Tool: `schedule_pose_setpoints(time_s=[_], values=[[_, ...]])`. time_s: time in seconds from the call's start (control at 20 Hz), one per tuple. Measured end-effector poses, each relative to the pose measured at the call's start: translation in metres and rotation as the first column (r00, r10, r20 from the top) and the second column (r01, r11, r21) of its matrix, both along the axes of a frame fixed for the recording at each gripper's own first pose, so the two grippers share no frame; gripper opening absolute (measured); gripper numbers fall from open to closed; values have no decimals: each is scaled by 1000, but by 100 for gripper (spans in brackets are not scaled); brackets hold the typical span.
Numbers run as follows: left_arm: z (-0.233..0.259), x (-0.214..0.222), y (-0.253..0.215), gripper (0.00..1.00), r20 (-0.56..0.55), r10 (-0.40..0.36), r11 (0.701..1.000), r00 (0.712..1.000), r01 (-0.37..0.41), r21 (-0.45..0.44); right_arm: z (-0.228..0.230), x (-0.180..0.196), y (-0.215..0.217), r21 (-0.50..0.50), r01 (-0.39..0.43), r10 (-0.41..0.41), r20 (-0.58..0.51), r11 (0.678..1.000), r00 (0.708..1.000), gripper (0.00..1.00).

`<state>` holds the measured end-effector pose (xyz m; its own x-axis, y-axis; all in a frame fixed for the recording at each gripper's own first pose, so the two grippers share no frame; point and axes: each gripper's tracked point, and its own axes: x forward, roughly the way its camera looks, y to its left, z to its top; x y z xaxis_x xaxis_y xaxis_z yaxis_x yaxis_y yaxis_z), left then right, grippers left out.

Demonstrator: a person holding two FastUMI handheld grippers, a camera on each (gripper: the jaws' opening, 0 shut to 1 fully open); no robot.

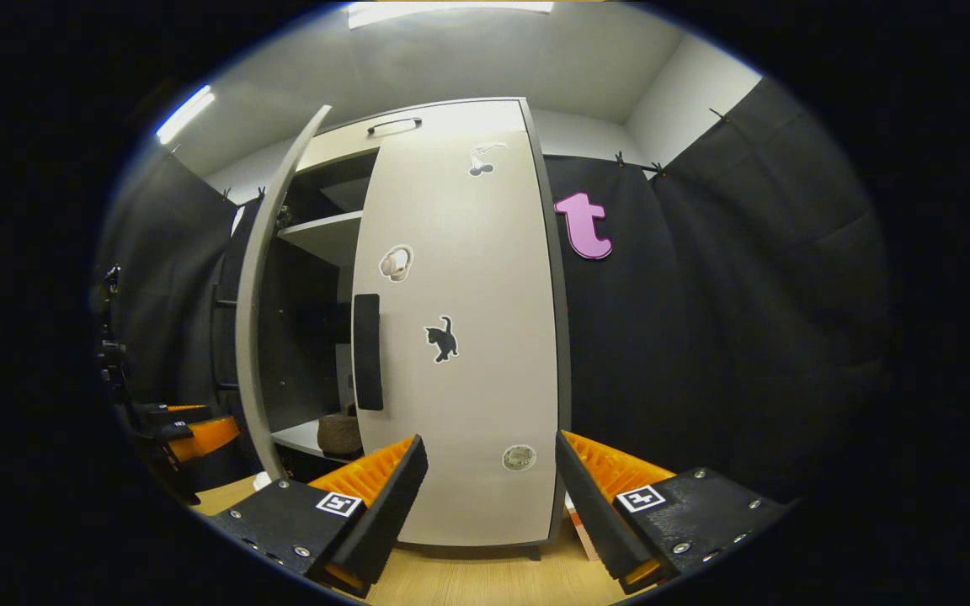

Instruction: Grab one shoe with the right hand and put it into the shoe cabinet, grab the other shoe with the left hand and put it into the shoe cabinet; then close the right door with the right hand and the left door with the left hand.

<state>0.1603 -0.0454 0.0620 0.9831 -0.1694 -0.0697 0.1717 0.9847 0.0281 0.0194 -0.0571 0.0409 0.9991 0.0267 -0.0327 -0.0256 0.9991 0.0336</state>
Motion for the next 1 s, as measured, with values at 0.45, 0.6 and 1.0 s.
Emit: schedule_pose_setpoints(time_s=[0.45,0.6,1.0], values=[[-10,44,-37,96,5,-38,999,999,38,3,-3,-7,-2,-26,10,-11,-22,1000,1000,94],[-10,50,-39,98,7,-44,999,999,44,10,-3,-7,-2,-13,15,-16,-19,1000,1000,94],[-18,67,-42,96,-25,-31,999,999,30,-36,-4,-5,-3,7,16,-16,-16,1000,1000,94]])
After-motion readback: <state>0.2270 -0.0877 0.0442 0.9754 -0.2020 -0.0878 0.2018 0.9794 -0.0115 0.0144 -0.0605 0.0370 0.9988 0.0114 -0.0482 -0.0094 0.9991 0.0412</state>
